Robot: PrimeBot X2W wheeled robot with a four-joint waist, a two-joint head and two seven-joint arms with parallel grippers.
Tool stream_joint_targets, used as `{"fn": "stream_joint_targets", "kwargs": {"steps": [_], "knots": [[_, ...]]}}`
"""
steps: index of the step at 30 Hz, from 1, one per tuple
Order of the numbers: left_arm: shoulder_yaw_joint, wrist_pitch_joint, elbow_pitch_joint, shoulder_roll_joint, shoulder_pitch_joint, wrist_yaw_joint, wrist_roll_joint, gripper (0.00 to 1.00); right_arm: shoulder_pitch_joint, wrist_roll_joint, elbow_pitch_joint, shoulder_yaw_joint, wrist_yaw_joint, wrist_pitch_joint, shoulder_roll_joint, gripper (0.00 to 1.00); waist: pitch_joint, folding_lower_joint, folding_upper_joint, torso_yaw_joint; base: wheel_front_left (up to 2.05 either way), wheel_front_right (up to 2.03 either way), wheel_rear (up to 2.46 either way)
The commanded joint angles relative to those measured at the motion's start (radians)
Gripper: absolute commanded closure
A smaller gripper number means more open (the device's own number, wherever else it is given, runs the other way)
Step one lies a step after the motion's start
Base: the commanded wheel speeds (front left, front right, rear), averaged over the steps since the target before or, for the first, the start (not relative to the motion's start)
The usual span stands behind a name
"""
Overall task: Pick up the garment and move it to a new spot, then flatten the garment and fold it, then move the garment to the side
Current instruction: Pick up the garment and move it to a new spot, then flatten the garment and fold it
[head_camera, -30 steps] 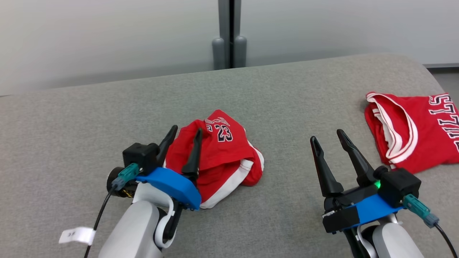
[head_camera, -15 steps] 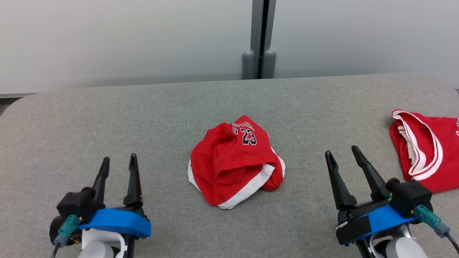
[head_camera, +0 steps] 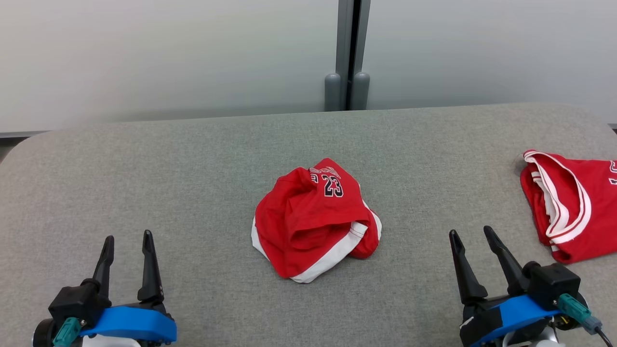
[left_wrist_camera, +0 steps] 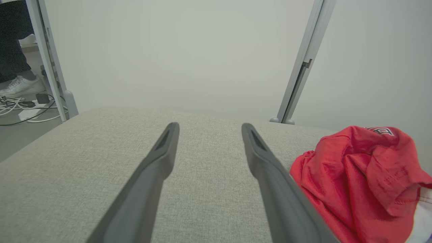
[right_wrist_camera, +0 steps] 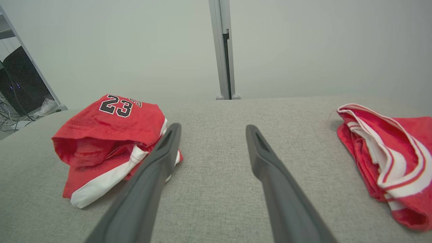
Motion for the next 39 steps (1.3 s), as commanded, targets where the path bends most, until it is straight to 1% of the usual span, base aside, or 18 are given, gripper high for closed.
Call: {"fn": "stream_joint_targets", "kwargs": {"steps": [1,8,18,21,25,29,32,35,39], "knots": [[0.0,-0.004,0.0,0.007,-0.002,-0.007,0.005,0.0,0.017,-0.007,0.004,-0.003,0.001,-0.003,0.003,0.0,0.001,0.0001,0.0,-0.001,0.0,0.0,0.0],[-0.017,0.0,0.015,0.014,-0.032,-0.015,0.004,0.0,0.002,-0.007,0.021,0.001,0.001,-0.013,0.013,0.0,0.013,0.0001,0.0,-0.013,0.0,0.0,0.0],[-0.03,0.0,0.03,0.019,-0.046,-0.016,0.002,0.0,-0.014,-0.006,0.026,0.016,0.001,-0.016,0.018,0.0,0.019,0.0001,0.0,-0.004,0.0,0.0,0.0],[-0.032,-0.001,0.032,0.017,-0.047,-0.016,0.002,0.0,-0.028,0.001,0.026,0.049,0.001,-0.008,0.019,0.0,0.021,0.0001,0.0,0.002,0.0,0.0,0.0],[-0.033,-0.002,0.035,0.018,-0.055,-0.018,0.001,0.0,-0.057,0.014,0.033,0.129,0.001,0.024,0.02,0.0,0.028,0.0001,0.0,0.009,0.0,0.0,0.0],[-0.033,-0.003,0.029,0.017,-0.063,-0.015,0.006,0.0,-0.096,0.072,0.094,0.253,0.001,0.121,0.022,0.0,0.039,0.0001,0.0,0.019,0.0,0.0,0.0],[-0.038,-0.003,0.025,0.014,-0.071,-0.015,0.011,0.0,-0.132,0.151,0.163,0.329,0.001,0.206,0.021,0.0,0.049,0.0001,0.0,0.035,0.0,0.0,0.0],[-0.044,-0.003,0.021,0.013,-0.087,-0.018,0.015,0.0,-0.179,0.216,0.223,0.365,0.001,0.227,0.021,0.0,0.066,0.0001,0.0,0.051,0.0,0.0,0.0],[-0.055,-0.003,0.021,0.009,-0.101,-0.023,0.021,0.0,-0.244,0.309,0.306,0.38,0.001,0.218,0.022,0.0,0.089,0.0001,0.0,0.075,0.0,0.0,0.0]]}}
